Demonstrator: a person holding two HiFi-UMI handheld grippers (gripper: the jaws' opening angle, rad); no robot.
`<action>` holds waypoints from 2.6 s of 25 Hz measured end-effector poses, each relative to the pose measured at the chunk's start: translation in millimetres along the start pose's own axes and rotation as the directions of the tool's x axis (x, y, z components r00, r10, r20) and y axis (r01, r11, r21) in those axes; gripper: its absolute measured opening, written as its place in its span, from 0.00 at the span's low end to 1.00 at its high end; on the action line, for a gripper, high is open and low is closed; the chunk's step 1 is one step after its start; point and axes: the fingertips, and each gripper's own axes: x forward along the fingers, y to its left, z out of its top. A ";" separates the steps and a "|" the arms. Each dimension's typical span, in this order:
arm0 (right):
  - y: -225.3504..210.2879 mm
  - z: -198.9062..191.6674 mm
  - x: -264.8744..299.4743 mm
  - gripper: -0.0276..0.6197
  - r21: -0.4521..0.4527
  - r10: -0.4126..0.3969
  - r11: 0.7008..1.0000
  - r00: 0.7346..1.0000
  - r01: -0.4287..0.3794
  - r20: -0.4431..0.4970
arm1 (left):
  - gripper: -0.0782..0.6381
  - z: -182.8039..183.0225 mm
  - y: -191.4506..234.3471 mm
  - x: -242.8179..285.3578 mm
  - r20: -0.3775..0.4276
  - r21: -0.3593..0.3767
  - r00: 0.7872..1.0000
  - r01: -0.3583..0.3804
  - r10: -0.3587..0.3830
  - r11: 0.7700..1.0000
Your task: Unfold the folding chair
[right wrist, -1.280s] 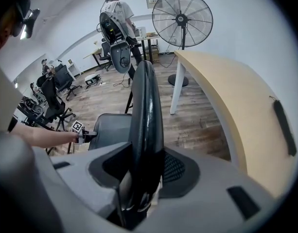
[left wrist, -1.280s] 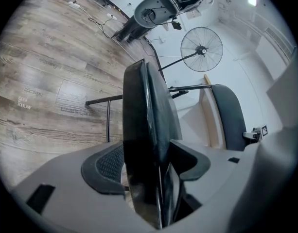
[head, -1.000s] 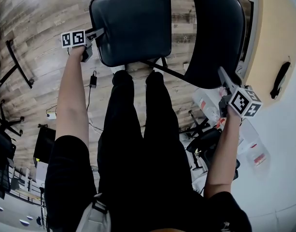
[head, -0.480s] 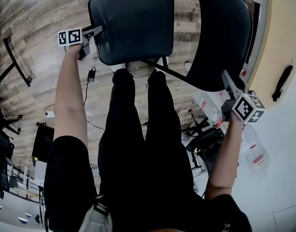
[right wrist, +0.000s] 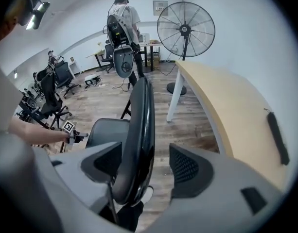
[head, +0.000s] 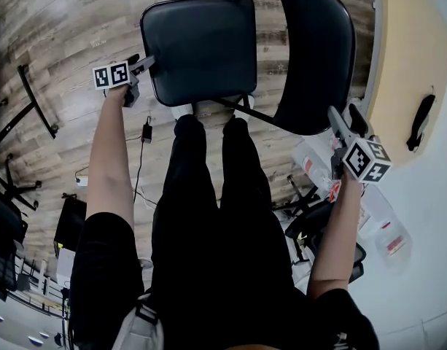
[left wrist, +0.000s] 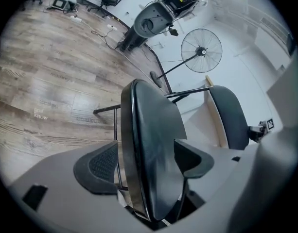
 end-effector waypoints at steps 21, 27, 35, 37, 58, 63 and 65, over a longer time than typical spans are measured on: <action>105.4 88.6 -164.9 0.49 -0.367 0.343 0.913 0.822 -0.179 0.454 | 0.58 34.5 -323.1 -213.0 0.347 0.366 0.938 -0.145 0.010 0.919; 140.1 94.2 -226.7 0.49 -0.473 0.502 0.841 0.707 -0.263 0.498 | 0.58 21.0 -458.4 -268.0 0.431 0.519 0.897 -0.162 -0.094 0.839; 173.7 96.3 -317.2 0.46 -0.560 0.629 0.768 0.530 -0.311 0.568 | 0.58 6.6 -598.7 -326.3 0.540 0.628 0.815 -0.223 -0.211 0.745; 183.4 94.4 -339.8 0.45 -0.587 0.648 0.753 0.498 -0.299 0.576 | 0.57 -1.6 -628.7 -341.6 0.558 0.664 0.794 -0.254 -0.240 0.703; 238.9 79.4 -436.3 0.23 -0.727 0.797 0.602 0.303 -0.331 0.523 | 0.33 -63.1 -714.2 -409.7 0.671 0.684 0.673 -0.398 -0.312 0.611; 250.6 76.6 -437.3 0.20 -0.741 0.810 0.584 0.303 -0.332 0.503 | 0.21 -62.9 -715.8 -414.7 0.679 0.684 0.662 -0.412 -0.318 0.602; 253.1 75.3 -437.4 0.19 -0.744 0.813 0.579 0.303 -0.332 0.498 | 0.20 -63.0 -716.6 -414.8 0.680 0.683 0.659 -0.411 -0.321 0.604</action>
